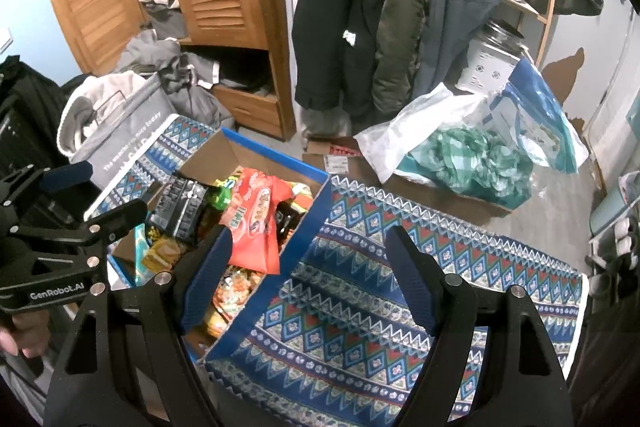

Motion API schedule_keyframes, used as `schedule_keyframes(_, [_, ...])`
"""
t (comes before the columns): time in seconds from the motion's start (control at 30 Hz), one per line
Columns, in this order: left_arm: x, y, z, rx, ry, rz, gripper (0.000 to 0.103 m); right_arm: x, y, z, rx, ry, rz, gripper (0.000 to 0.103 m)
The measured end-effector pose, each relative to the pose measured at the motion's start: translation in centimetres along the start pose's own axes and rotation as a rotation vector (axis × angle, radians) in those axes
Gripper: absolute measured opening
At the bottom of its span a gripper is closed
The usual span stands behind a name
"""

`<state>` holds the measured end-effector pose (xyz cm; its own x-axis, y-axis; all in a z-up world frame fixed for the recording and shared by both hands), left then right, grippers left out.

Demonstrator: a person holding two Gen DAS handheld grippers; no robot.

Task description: Organize snacks

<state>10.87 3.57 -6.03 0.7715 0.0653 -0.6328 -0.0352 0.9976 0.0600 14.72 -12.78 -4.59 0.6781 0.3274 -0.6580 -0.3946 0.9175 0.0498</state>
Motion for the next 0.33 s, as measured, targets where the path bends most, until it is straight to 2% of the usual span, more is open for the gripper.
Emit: schedule_keyframes(0.33, [0.15, -0.08, -0.24, -0.010, 0.010, -0.010, 0.088, 0.00, -0.09, -0.03, 0.000, 0.000, 0.001, 0.078])
Point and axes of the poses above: each gripper's, at about its wrist camera, not at the fingertips, and x roughly the way its jaws point, y to its left, z to its top, the point moved 9 cm from there along x, roughly the way its jaws point, and after that the axes turned 13 degrees about -y, right-handed, at the moved point
